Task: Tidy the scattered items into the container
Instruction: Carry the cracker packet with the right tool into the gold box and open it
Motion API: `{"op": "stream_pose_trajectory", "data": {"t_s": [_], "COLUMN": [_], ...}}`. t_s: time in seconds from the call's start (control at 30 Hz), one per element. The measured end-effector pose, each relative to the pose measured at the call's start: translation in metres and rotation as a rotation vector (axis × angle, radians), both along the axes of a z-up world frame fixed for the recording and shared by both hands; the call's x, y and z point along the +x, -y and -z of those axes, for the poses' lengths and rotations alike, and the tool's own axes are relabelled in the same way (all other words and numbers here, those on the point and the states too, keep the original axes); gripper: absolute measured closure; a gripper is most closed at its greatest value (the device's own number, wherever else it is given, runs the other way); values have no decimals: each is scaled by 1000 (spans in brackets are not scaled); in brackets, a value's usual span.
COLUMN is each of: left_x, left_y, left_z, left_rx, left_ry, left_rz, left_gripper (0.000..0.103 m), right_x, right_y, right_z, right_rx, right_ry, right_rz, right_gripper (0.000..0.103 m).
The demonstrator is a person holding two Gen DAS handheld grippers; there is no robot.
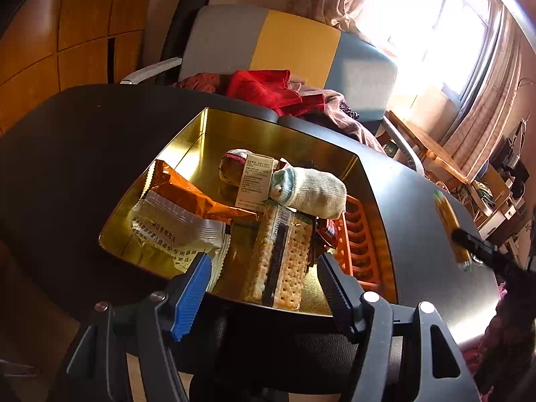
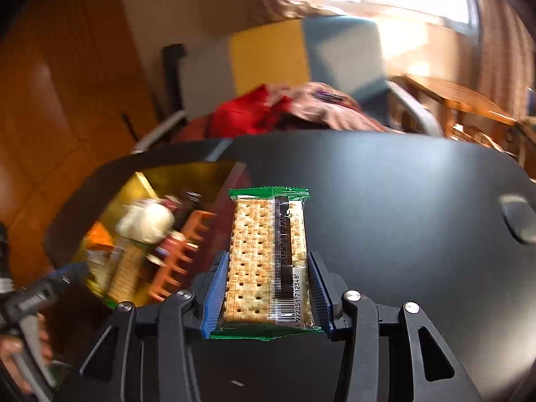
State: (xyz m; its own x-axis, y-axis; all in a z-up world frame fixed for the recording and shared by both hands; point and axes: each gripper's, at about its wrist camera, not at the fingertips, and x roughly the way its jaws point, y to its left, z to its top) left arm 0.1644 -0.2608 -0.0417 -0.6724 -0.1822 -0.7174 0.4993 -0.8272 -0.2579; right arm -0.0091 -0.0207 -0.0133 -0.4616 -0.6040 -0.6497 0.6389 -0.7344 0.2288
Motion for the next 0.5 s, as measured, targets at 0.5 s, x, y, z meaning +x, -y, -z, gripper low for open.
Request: {"op": "stream_pose_trajectory", "data": {"t_s": [0.5], "left_x": [23], "left_y": [20], "left_z": [8], "left_rx": [70], "left_ry": [-18], "left_rz": [-56], "left_gripper": [36], "right_x": [-1], "right_y": [120], "right_z": [22], "right_rx": [15], "right_ry": [120], "right_rz": [-114], "right_gripper": [56]}}
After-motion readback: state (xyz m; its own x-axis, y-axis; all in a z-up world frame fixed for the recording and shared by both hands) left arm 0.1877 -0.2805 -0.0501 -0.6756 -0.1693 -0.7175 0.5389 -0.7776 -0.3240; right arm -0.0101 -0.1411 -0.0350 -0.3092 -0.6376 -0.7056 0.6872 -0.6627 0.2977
